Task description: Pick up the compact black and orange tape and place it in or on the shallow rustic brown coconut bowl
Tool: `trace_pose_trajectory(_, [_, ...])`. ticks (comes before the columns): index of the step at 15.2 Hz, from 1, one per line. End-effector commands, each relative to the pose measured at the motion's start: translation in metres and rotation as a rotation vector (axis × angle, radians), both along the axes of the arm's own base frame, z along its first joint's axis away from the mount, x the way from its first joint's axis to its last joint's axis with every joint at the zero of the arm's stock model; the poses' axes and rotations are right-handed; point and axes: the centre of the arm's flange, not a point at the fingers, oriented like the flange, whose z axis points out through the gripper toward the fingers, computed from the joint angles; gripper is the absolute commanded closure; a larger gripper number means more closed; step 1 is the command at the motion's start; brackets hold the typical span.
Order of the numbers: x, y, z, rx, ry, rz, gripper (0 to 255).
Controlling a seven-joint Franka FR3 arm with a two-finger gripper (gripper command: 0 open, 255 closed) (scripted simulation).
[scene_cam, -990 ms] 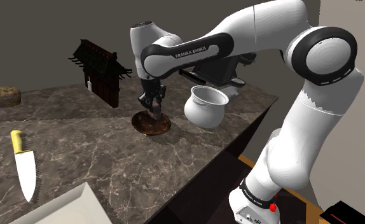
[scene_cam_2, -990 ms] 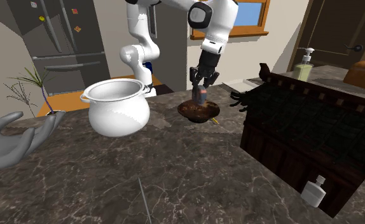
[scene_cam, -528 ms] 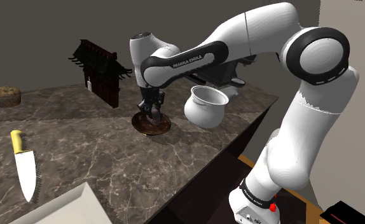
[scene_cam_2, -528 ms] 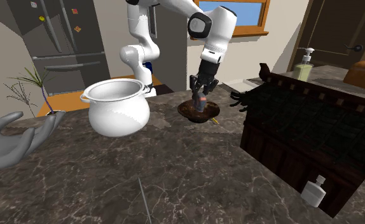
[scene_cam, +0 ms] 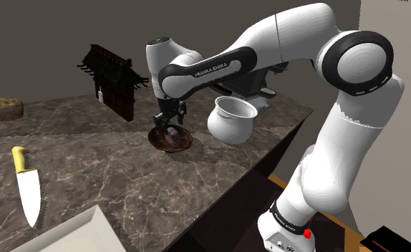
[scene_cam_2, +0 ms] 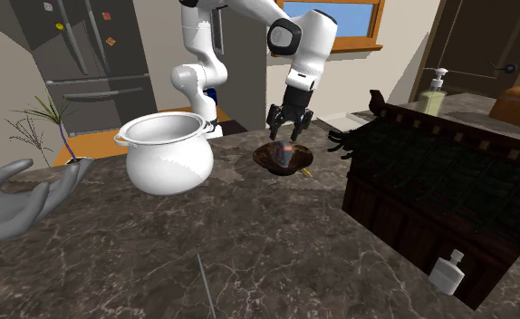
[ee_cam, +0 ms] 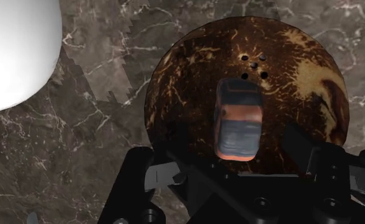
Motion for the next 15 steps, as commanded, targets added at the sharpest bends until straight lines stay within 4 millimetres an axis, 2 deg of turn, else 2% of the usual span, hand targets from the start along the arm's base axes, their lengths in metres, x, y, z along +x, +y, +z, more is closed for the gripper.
trace_pose_trajectory(1, [0.0, 0.0, 0.0, 0.0, 0.0, 0.0, 0])
trace_pose_trajectory(4, [0.0, 0.0, 0.0, 0.0, 0.0, 0.0, 0])
trace_pose_trajectory(8, [0.004, 0.013, 0.048, 0.0, 0.0, 0.0, 0])
trace_pose_trajectory(15, [0.004, 0.013, 0.048, 0.0, 0.0, 0.0, 0])
